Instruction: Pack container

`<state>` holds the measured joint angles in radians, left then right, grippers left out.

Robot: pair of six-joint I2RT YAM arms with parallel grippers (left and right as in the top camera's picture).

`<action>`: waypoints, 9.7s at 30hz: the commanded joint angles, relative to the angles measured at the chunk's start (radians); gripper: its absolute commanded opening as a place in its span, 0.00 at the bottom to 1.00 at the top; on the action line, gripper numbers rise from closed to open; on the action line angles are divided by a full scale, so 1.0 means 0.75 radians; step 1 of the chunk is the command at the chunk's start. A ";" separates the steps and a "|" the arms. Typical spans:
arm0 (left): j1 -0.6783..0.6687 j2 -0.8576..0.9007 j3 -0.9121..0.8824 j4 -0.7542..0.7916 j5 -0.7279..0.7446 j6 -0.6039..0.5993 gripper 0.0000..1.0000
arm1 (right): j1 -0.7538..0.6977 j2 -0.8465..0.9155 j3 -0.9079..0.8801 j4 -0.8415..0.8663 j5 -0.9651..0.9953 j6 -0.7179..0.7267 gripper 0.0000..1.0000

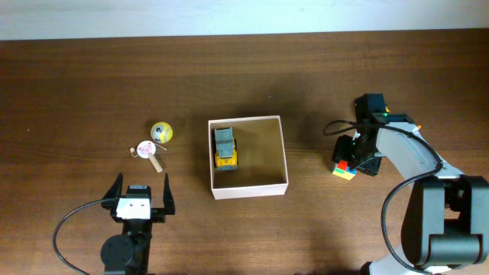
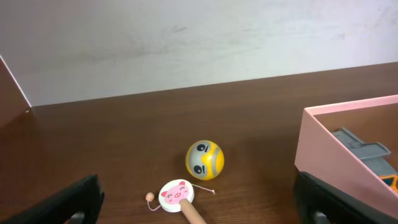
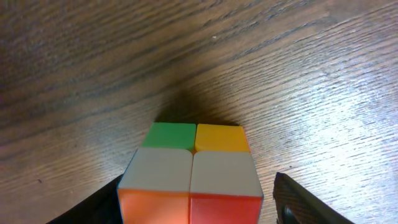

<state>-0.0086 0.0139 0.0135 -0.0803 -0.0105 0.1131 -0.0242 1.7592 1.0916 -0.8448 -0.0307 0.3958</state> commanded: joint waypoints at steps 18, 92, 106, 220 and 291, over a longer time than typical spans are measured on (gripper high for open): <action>-0.005 -0.009 -0.006 -0.004 0.016 0.021 0.99 | 0.110 0.005 -0.090 0.101 0.074 0.107 0.60; -0.005 -0.009 -0.006 -0.004 0.016 0.021 0.99 | 0.708 0.406 0.909 -0.339 -0.320 -0.351 0.49; -0.005 -0.009 -0.006 -0.004 0.016 0.021 0.99 | 0.799 0.414 0.903 -0.357 0.066 -0.132 0.49; -0.005 -0.009 -0.006 -0.004 0.016 0.021 0.99 | 0.827 0.418 0.771 -0.171 -0.158 -0.752 0.26; -0.005 -0.009 -0.006 -0.004 0.016 0.021 0.99 | 0.870 0.393 0.881 -0.526 -0.105 -0.832 0.16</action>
<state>-0.0086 0.0139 0.0135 -0.0803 -0.0105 0.1131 0.6228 2.0666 1.7523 -1.2308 -0.0765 -0.2176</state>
